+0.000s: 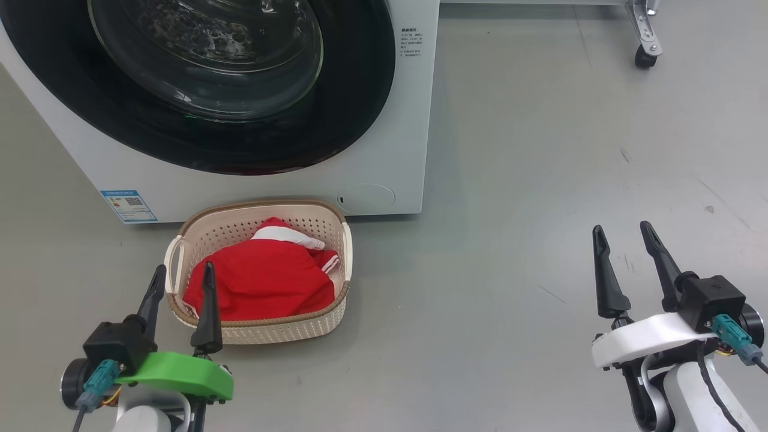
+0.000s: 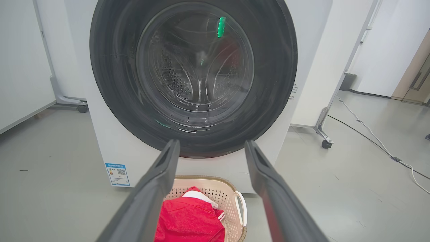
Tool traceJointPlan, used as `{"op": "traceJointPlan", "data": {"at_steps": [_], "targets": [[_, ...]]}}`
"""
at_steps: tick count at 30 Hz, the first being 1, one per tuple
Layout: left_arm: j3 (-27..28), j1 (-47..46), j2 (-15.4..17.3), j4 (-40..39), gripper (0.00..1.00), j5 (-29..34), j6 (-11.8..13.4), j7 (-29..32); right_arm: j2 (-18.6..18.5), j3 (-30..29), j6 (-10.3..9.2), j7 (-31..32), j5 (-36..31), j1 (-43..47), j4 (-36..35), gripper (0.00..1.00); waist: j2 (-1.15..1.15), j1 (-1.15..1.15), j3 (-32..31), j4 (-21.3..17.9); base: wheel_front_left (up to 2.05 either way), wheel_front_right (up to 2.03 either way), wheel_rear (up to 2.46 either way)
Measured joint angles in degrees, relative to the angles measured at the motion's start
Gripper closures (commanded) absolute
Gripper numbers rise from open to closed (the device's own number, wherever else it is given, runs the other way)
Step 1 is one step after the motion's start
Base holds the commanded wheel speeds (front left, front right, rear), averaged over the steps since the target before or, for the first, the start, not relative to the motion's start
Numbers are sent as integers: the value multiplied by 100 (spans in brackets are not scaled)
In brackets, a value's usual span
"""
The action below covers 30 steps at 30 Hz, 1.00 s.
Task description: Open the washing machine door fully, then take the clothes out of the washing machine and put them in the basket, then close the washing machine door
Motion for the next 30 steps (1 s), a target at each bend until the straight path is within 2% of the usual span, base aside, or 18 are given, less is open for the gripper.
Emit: {"op": "traceJointPlan", "data": {"at_steps": [30], "targets": [[-57, 113, 3, -15, 0, -13, 1, 0, 65, -104, 44, 0, -215, 124, -148, 0, 0, 0, -22, -8, 0, 0, 0]]}}
